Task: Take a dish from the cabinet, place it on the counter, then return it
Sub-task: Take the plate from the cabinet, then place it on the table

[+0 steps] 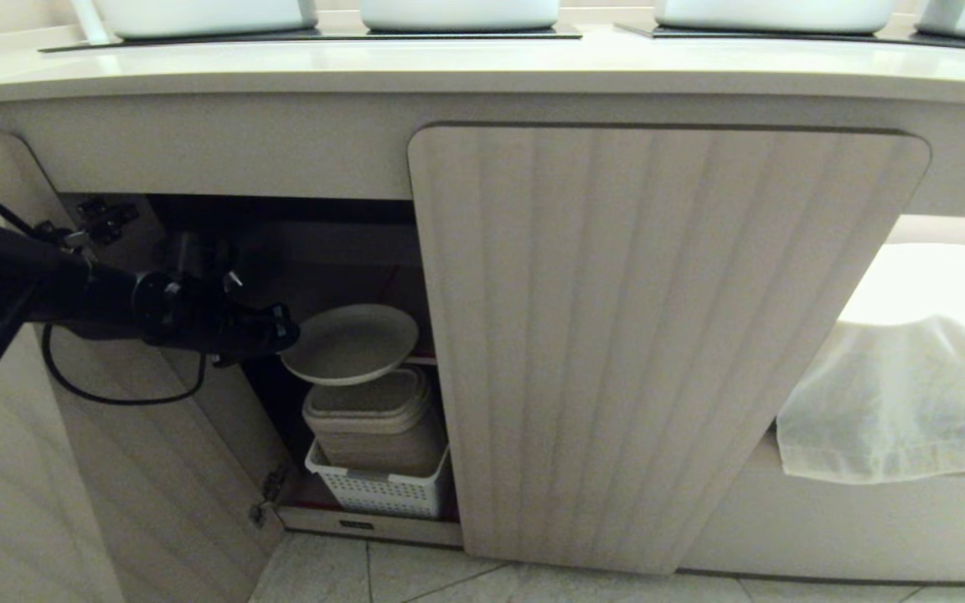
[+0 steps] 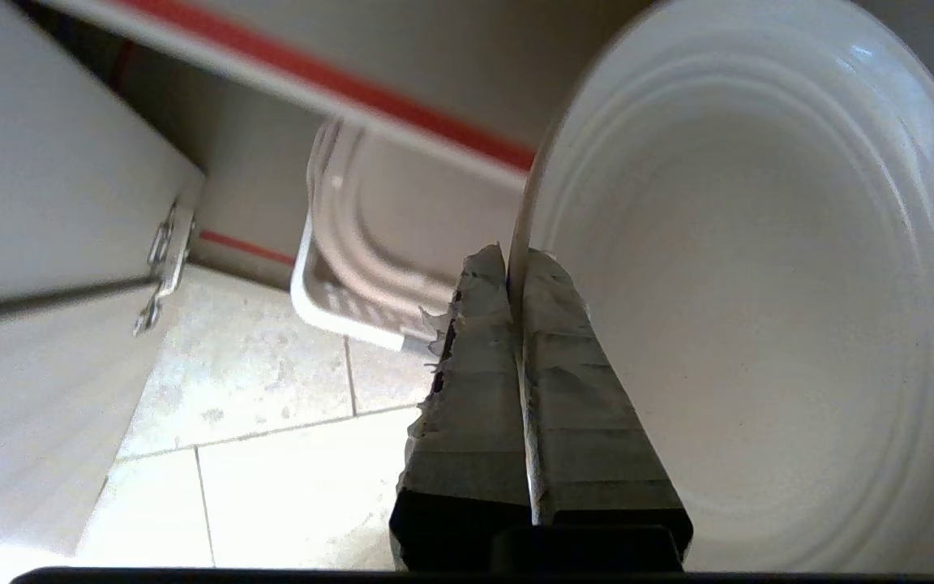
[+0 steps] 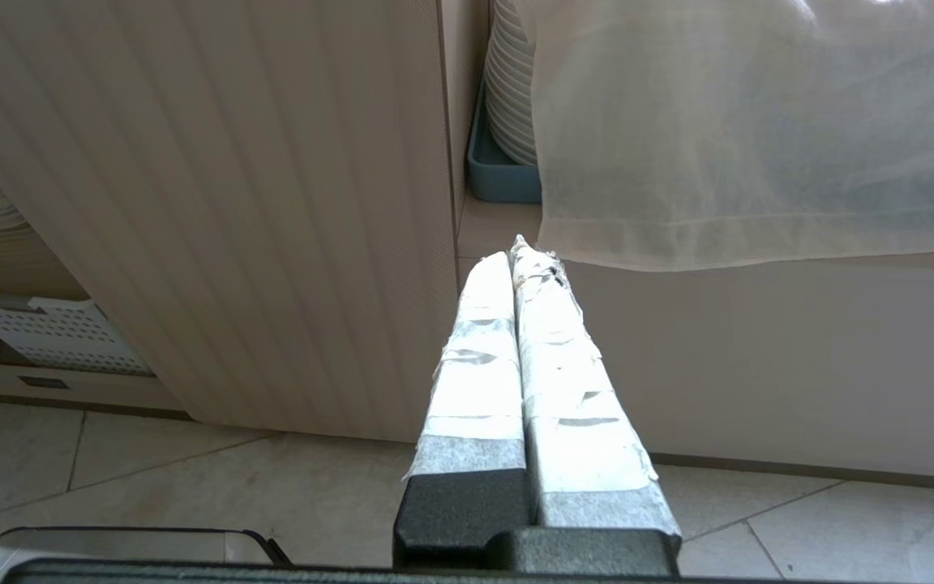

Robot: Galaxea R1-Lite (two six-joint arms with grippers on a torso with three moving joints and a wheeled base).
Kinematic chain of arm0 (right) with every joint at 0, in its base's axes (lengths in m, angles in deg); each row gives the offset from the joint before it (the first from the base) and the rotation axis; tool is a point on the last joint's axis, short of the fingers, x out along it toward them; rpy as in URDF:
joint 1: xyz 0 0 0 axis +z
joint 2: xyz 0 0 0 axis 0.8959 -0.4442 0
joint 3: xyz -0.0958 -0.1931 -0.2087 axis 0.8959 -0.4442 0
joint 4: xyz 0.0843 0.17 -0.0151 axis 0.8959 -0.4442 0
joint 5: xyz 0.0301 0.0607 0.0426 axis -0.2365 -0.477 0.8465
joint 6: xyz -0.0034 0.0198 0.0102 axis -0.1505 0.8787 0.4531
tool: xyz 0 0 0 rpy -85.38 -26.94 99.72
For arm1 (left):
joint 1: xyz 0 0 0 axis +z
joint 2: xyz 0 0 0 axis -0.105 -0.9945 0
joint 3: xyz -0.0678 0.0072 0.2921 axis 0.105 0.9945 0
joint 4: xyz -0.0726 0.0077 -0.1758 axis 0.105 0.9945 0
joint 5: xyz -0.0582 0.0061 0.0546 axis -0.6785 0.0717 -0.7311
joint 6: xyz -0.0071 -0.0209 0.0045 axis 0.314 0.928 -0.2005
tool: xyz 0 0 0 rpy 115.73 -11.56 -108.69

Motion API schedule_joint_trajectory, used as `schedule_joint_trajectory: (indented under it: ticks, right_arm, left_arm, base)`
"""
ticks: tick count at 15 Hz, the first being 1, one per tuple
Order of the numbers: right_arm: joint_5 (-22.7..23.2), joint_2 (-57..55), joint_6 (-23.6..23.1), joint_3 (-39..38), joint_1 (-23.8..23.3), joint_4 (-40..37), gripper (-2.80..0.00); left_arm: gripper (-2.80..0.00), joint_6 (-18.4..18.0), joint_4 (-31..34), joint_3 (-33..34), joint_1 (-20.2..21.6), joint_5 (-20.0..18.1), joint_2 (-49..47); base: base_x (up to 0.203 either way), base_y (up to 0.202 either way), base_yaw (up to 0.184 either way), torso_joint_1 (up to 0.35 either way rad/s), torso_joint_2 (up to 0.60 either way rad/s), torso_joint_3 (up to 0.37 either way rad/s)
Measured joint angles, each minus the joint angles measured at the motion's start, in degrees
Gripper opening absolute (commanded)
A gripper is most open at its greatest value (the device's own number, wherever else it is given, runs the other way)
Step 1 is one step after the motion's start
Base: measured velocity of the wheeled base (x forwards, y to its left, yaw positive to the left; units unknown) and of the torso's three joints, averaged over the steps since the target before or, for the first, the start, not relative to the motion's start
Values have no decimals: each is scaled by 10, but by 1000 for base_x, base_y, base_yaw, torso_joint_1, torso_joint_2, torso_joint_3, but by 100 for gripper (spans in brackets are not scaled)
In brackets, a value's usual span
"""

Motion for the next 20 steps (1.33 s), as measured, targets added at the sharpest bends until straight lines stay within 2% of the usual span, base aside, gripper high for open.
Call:
schedule_joint_trajectory:
  ticks: [4, 11, 20]
  right_arm:
    - [0, 0, 0, 0, 0, 0, -280]
    - [0, 0, 0, 0, 0, 0, -280]
    - [0, 0, 0, 0, 0, 0, -280]
  left_arm:
    - [-280, 0, -47, 96, 0, -1, 47]
    - [-280, 1, -180, 326, -1, 0, 160]
    - [-280, 1, -196, 500, -2, 1, 326]
  base:
    - [0, 0, 0, 0, 0, 0]
    - [0, 0, 0, 0, 0, 0]
    - [0, 0, 0, 0, 0, 0]
